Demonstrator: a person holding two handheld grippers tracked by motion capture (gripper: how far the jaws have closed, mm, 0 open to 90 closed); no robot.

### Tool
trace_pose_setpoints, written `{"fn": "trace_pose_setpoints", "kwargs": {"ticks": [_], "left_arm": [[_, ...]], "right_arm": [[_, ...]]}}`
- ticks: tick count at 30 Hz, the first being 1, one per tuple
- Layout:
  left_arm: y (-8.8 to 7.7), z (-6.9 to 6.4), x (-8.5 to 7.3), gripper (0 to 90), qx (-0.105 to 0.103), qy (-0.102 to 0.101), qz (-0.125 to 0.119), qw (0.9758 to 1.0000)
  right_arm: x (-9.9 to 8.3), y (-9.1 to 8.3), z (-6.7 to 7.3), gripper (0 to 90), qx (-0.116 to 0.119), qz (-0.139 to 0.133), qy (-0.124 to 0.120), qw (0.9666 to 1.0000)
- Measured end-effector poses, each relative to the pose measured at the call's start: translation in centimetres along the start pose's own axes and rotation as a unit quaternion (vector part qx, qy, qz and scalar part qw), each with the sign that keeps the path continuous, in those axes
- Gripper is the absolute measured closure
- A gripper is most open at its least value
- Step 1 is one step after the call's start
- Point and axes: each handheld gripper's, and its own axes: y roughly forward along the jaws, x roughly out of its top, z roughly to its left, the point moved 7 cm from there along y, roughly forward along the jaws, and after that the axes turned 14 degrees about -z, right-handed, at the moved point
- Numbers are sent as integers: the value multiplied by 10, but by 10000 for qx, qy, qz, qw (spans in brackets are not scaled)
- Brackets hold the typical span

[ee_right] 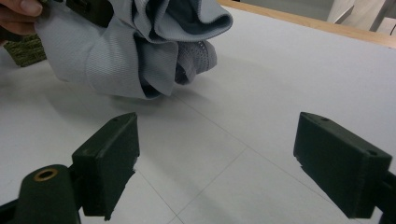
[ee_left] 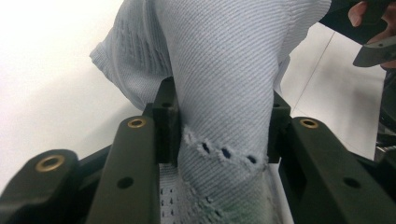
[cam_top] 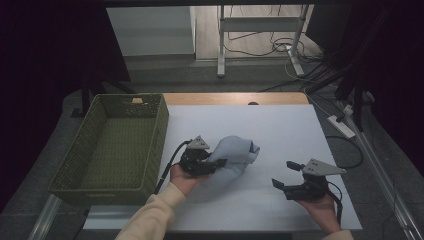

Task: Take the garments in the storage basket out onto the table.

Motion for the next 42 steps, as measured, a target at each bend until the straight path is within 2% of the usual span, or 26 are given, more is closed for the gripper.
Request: {"fn": "trace_pose_setpoints", "kwargs": {"ticks": [3, 12, 13, 14, 15, 17, 20, 25, 29, 32, 42], "left_arm": [[2, 0, -2, 592, -11, 16, 89, 10000], [5, -1, -4, 564, -23, -39, 124, 9999], [5, 0, -4, 534, -22, -66, 135, 9999], [6, 0, -4, 429, -12, -79, 134, 9999], [6, 0, -4, 429, -8, -89, 136, 9999], [4, 1, 0, 310, 4, -200, -1, 9998], [-2, 3, 6, 253, -76, -375, -243, 9990], [-9, 5, 8, 242, -44, -395, -349, 9986], [-18, 5, 10, 252, 72, -258, -471, 9985], [-29, 6, 13, 256, 61, -224, -615, 9978], [-48, 8, 15, 256, 132, -209, -827, 9963]], "right_arm": [[0, 0, 0, 143, 2, 4, 1, 10000], [0, 0, 0, 143, 4, 4, 0, 10000], [0, 0, 0, 143, 10, -1, -1, 10000], [0, 0, 0, 143, 10, -1, -1, 10000], [0, 0, 0, 143, 10, -1, -1, 10000], [0, 0, 0, 143, 2, 0, -3, 10000], [0, 0, 0, 143, -2, 1, -4, 10000], [0, 0, -1, 143, -1, -8, 11, 10000], [2, 1, -2, 143, -10, -67, 89, 9999], [2, 2, -2, 143, 8, -67, 108, 9999], [2, 4, 2, 143, 15, -25, 52, 10000]]}}
